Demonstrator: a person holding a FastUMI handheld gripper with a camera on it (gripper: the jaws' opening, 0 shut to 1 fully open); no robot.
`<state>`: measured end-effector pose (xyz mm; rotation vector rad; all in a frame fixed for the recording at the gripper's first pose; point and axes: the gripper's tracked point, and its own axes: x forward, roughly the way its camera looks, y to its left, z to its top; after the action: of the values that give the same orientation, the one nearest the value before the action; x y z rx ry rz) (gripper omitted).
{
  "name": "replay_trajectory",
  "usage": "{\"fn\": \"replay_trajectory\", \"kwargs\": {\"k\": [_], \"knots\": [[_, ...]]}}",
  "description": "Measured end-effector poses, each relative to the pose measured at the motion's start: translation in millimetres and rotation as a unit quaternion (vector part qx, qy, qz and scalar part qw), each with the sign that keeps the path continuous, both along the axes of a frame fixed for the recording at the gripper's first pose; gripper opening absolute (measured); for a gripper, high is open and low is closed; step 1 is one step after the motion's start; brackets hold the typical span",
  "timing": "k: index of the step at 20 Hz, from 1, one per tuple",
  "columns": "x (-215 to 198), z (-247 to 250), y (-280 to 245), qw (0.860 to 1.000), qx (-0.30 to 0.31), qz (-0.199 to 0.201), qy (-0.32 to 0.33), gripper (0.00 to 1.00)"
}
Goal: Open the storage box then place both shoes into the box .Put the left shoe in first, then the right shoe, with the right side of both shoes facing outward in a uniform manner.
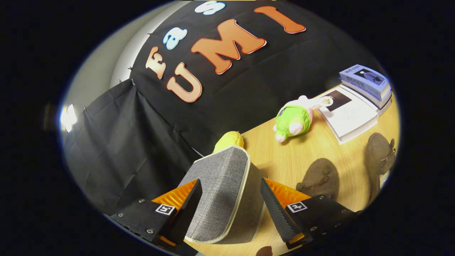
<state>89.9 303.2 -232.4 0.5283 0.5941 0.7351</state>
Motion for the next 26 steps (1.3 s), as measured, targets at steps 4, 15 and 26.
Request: {"fn": "replay_trajectory", "kwargs": {"k": [4,15,26], "knots": [[-3,-20,16,0.999,0.026,0.019,0.037,0.98],[-13,-30,38,0.986,0.094,0.031,0.134,0.76],[-5,17,25,0.990,0.084,-0.013,0.116,0.00]]}}
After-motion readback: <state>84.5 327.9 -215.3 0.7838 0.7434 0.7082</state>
